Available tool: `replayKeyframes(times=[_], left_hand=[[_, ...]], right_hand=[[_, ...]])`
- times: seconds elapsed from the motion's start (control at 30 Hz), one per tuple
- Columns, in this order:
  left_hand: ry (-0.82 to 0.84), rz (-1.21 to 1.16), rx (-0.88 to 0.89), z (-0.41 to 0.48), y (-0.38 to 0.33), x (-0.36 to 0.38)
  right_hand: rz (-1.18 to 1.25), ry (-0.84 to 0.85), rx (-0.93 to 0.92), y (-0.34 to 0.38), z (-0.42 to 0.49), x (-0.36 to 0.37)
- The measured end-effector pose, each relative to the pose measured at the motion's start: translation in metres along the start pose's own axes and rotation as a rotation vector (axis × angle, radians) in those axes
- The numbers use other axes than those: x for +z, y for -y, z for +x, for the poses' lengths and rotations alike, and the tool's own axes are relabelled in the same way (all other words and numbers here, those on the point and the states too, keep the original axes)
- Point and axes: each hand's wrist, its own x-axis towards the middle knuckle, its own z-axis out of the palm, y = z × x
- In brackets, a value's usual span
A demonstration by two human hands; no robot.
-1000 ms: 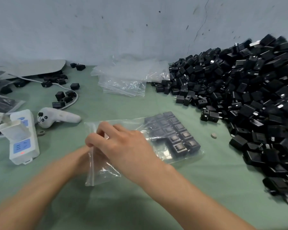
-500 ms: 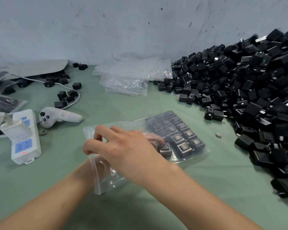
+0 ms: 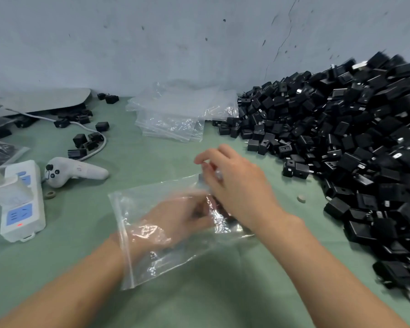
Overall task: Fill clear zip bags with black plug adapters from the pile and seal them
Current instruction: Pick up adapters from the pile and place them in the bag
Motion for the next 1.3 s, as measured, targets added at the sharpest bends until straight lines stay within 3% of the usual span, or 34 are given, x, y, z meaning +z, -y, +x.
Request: replayKeyframes(times=[0.17,0.27,0.37,0.47,0.57,0.63,0.67,0.77,0.9,1.07,1.2,1.3], left_hand=[[-0.112,-0.213,-0.078,0.0,0.02,-0.025],[-0.109,-0.431,-0.268,-0.008,0.04,-0.051],[-0.193,-0.449,-0.333,-0.025,0.065,-0.072],[-0.289,-0.586,-0.474,-0.04,0.082,-0.083],[-0.61,-0.446,-0.561,-0.04,0.088,-0.092],[-0.816,-0.328,-0.444,-0.039,0.072,-0.092],[-0.815,-0.336,-0.337,-0.037,0.058,-0.089],[-0.545,-0.377,-0.093,-0.032,0.013,-0.069],[-0.268,-0.435,-0.001,-0.024,-0.014,-0.042],[-0.212,-0.594,0.002,-0.027,-0.019,-0.035],[-0.402,-0.502,-0.143,-0.039,0.006,-0.059],[-0.568,-0.112,-0.366,-0.067,0.052,-0.087]], right_hand=[[-0.143,0.214,0.252,-0.044,-0.006,-0.009],[-0.042,0.159,0.286,-0.045,-0.005,-0.005],[0.298,0.094,0.358,-0.038,0.0,-0.005],[0.774,0.087,0.55,-0.027,0.003,-0.007],[1.182,0.07,0.708,-0.015,0.008,-0.003],[1.412,0.064,0.749,-0.006,0.011,0.001],[1.506,0.063,0.753,-0.002,0.012,0.003],[1.669,0.076,0.725,0.014,0.015,0.009],[1.701,0.133,0.664,0.032,0.014,0.013],[1.638,0.172,0.605,0.04,0.009,0.013],[1.422,0.16,0.572,0.04,0.009,0.019],[1.122,0.119,0.557,0.032,0.004,0.024]])
